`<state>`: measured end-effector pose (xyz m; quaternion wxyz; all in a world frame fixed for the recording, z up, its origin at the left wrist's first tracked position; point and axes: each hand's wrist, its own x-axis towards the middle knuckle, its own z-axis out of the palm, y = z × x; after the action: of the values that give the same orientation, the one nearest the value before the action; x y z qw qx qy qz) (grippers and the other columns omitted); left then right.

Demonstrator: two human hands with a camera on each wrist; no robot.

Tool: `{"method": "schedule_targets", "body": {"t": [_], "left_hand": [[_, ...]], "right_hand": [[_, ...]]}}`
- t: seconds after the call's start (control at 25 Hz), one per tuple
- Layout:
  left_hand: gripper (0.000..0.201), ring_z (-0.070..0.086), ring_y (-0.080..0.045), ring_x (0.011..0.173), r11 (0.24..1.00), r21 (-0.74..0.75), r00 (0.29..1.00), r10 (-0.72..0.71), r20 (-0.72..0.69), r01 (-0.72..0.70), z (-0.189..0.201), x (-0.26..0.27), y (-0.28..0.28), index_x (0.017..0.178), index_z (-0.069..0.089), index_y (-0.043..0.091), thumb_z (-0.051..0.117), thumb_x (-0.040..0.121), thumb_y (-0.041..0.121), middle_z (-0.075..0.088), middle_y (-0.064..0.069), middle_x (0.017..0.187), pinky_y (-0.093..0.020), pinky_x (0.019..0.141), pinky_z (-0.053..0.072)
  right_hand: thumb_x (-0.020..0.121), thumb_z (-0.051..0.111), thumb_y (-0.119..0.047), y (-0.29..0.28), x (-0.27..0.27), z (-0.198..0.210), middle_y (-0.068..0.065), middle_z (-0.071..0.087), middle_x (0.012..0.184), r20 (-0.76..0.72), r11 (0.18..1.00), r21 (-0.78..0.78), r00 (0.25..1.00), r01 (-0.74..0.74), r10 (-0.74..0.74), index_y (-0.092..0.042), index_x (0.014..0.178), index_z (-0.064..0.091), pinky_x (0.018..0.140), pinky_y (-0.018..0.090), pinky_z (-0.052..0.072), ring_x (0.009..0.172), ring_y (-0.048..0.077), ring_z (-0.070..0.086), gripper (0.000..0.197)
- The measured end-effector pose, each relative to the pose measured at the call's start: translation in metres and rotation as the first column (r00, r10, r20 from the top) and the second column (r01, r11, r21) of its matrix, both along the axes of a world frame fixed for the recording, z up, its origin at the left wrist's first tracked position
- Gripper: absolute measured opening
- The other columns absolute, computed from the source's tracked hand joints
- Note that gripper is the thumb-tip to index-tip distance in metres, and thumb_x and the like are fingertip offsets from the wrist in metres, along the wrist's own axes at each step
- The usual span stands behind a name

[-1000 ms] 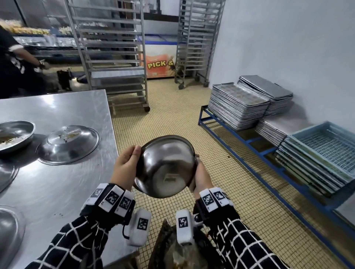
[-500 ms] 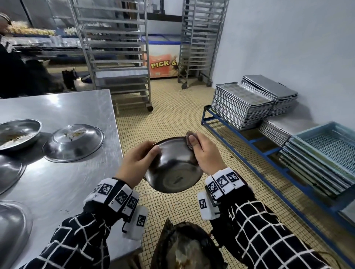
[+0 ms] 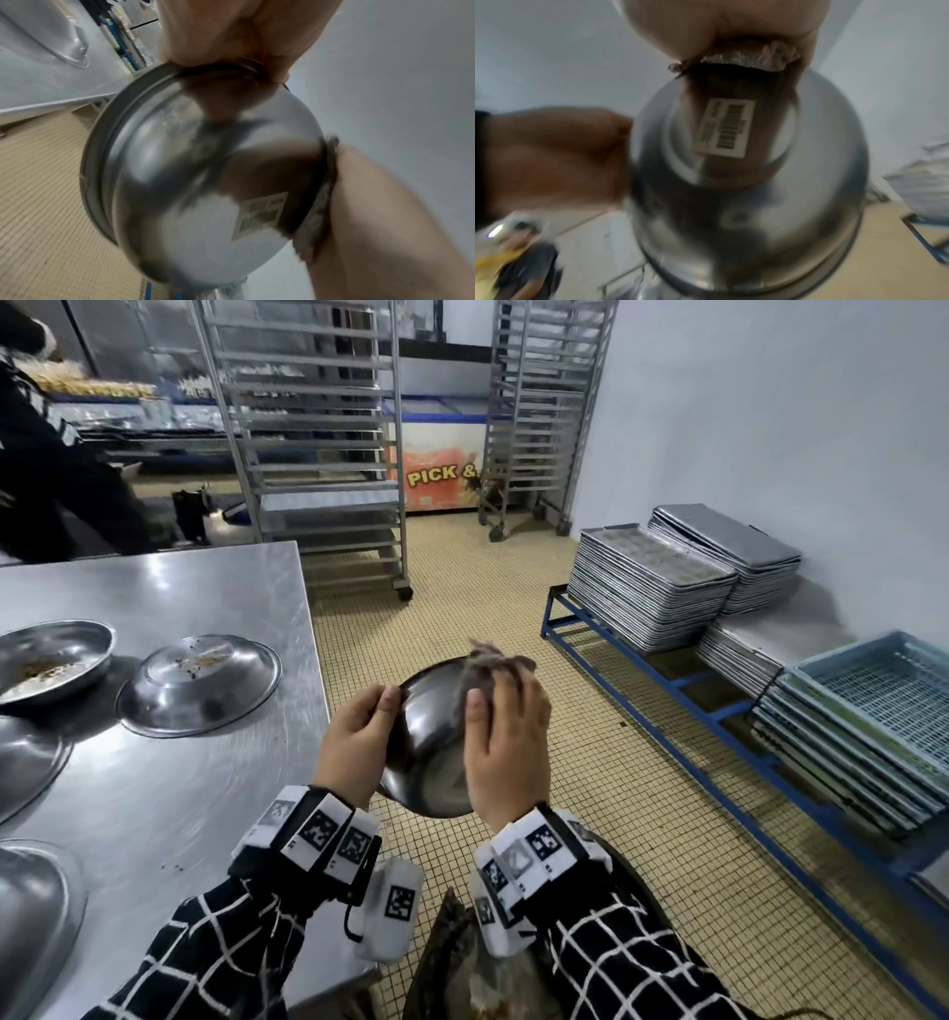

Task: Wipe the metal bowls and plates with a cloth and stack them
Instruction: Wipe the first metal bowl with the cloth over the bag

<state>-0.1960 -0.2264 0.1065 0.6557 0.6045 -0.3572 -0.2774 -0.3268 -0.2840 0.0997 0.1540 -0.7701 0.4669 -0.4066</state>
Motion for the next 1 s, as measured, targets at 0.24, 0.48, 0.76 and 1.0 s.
{"method": "schedule_targets", "body": {"t": [0.24,0.48,0.76,1.0], "left_hand": [[0.028,0.051,-0.018,0.075,0.998,-0.008,0.998,0.056,-0.002,-0.056,0.004,0.006,0.001,0.084,0.059,0.003,0.050,0.097,0.026,0.056,-0.006,0.076,-0.032,0.075,0.042],[0.025,0.050,-0.004,0.057,0.997,-0.045,0.995,-0.053,0.080,0.057,0.010,-0.006,0.001,0.077,0.058,0.006,0.049,0.097,0.019,0.055,0.008,0.061,-0.015,0.057,0.042],[0.036,0.049,-0.022,0.070,0.993,-0.095,0.969,-0.093,-0.229,0.073,0.000,0.010,0.002,0.078,0.064,0.015,0.067,0.081,0.051,0.056,-0.004,0.074,-0.031,0.061,0.040],[0.015,0.060,-0.008,0.069,0.978,-0.157,0.929,-0.183,-0.323,0.138,0.000,0.015,-0.002,0.083,0.062,0.017,0.056,0.083,0.031,0.065,0.009,0.072,-0.019,0.063,0.049]], "right_hand": [[0.101,0.031,-0.038,-0.006,-0.017,-0.006,0.005,0.039,0.141,0.294,0.952,0.286,0.955,-0.110,0.022,-0.023,0.146,0.032,0.090,0.014,0.039,0.120,0.011,0.041,0.047],[0.098,0.028,-0.044,0.009,0.012,0.004,0.011,0.030,0.151,-0.023,0.988,-0.153,1.000,-0.012,0.008,-0.014,0.145,0.033,0.117,0.048,0.019,0.143,0.028,0.017,0.057],[0.099,0.034,-0.048,-0.027,-0.017,0.004,0.008,0.054,0.128,0.665,0.671,0.653,0.689,-0.350,-0.288,-0.024,0.126,0.053,0.081,0.030,0.053,0.107,0.018,0.055,0.041],[0.099,0.044,-0.032,-0.022,-0.037,-0.005,0.004,0.068,0.095,0.788,0.628,0.614,0.417,-0.478,-0.452,-0.025,0.097,0.063,0.071,0.037,0.054,0.085,0.020,0.063,0.020]]}}
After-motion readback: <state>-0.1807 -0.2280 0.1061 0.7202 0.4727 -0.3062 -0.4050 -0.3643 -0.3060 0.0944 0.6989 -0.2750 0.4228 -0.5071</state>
